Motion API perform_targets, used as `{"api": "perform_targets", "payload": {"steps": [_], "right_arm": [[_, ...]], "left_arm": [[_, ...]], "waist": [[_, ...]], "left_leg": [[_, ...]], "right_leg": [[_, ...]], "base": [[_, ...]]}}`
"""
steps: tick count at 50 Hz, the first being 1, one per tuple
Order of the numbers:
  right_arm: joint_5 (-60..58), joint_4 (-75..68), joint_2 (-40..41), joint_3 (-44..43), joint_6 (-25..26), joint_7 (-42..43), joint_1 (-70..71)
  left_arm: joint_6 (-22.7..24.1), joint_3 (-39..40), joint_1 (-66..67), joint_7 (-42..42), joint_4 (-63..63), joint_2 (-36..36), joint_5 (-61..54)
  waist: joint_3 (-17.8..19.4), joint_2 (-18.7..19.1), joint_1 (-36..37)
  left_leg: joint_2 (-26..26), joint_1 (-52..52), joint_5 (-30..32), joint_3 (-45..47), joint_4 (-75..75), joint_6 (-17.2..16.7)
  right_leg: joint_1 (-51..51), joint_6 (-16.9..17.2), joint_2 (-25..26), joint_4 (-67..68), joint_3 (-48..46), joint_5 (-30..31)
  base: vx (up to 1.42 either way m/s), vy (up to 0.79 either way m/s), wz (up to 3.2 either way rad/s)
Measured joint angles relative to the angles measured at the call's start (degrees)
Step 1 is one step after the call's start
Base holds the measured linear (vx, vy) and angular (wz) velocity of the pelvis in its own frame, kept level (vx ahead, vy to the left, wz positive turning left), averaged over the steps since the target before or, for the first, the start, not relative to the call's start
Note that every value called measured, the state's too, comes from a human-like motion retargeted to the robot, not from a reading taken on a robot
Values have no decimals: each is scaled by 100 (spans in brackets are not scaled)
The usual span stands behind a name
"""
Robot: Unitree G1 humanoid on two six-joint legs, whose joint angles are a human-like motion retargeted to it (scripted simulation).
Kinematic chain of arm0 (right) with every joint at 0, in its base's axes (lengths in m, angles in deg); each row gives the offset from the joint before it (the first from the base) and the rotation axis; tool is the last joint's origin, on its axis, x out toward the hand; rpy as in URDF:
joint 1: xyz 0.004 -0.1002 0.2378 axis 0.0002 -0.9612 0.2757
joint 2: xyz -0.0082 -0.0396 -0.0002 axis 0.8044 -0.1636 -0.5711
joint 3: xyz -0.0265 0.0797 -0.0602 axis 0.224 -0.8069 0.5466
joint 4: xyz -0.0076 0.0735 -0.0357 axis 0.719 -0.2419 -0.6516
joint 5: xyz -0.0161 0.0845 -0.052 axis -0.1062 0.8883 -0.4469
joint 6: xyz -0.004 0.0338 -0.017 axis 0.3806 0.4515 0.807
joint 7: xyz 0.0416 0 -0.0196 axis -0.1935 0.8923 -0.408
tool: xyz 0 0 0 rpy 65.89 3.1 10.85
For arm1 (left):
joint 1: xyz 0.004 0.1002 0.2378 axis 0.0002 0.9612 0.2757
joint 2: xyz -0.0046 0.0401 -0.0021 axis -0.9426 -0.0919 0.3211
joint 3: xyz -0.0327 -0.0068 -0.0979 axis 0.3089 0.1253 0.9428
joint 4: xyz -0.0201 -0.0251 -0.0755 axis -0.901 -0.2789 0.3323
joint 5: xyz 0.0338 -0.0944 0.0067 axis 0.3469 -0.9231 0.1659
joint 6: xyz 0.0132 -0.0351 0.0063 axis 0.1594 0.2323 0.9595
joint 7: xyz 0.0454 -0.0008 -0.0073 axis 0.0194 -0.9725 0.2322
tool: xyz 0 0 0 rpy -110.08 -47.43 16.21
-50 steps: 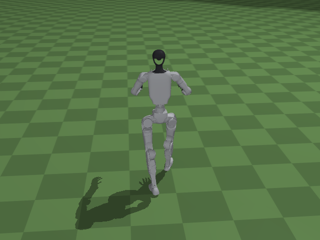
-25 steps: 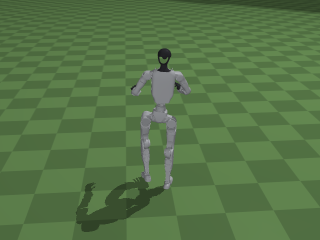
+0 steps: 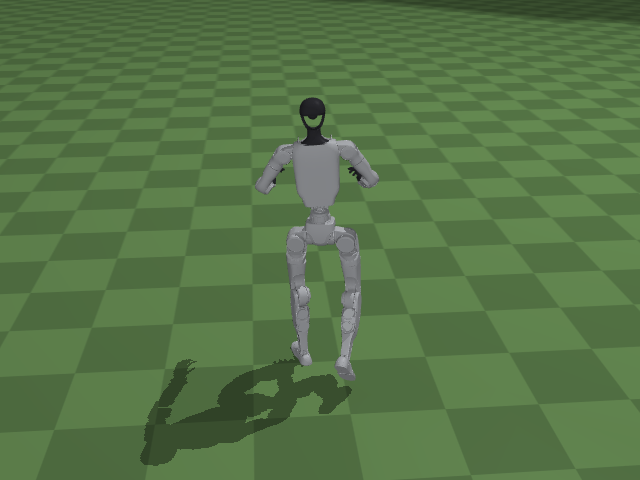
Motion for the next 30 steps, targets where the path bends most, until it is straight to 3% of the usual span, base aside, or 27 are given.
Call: {"api": "perform_targets", "payload": {"steps": [5, 10, 14, 18, 21, 26, 28, 30], "right_arm": [[40, 71, -155, -65, 12, 45, 35], [10, 76, -225, -254, -28, 123, 72], [32, 82, -266, -419, 61, 181, 99], [-85, 62, -269, -467, 226, 240, 185], [-159, 55, -272, -469, 241, 230, 212], [-194, 88, -401, -617, 200, 173, 67], [-270, 125, -419, -687, 82, 112, -105], [-325, 156, -463, -739, 33, 83, -272]], "left_arm": [[-132, -213, -479, -72, -26, 74, 44], [-134, -320, -883, -114, -32, 301, 116], [-105, -422, -1131, -167, -12, 420, -42], [-83, -511, -1282, -189, -35, 430, -151], [-54, -516, -1211, -149, -44, 409, -126], [-11, -432, -859, -82, -14, 417, -121], [84, -383, -637, -76, -20, 447, -34], [118, -330, -412, -84, -11, 478, -9]], "waist": [[93, 147, -475], [299, 305, -1041], [465, 118, -1467], [624, -83, -1711], [598, -44, -1750], [372, 41, -1735], [231, 42, -1641], [119, 64, -1504]], "left_leg": [[-59, 267, -223, -286, 127, -197], [-96, 620, -473, -618, 229, -310], [-459, 956, -679, -895, 200, -326], [-720, 1452, -897, -1048, 94, -372], [-696, 1748, -950, -1028, 63, -380], [-721, 2005, -711, -1177, 473, -296], [-716, 1943, -408, -1209, 968, -205], [-623, 1652, 95, -1207, 1834, -103]], "right_leg": [[-1119, -207, -50, 726, -222, -782], [-1440, -261, -113, -913, -932, -1279], [-1320, 76, -122, -3577, -1222, -822], [-1237, 671, -75, -5675, -1472, -339], [-1329, 844, -2, -5776, -1614, -410], [-943, 525, -4, -5776, -1330, 49], [-963, 691, -175, -5248, -1307, -226], [-908, 650, -277, -4845, -1257, -583]], "base": [[52, 17, 53], [51, 8, 72], [52, 0, 81], [58, -7, 45], [62, -10, 5], [71, -13, 15], [76, -17, 2], [73, -18, -8]]}}
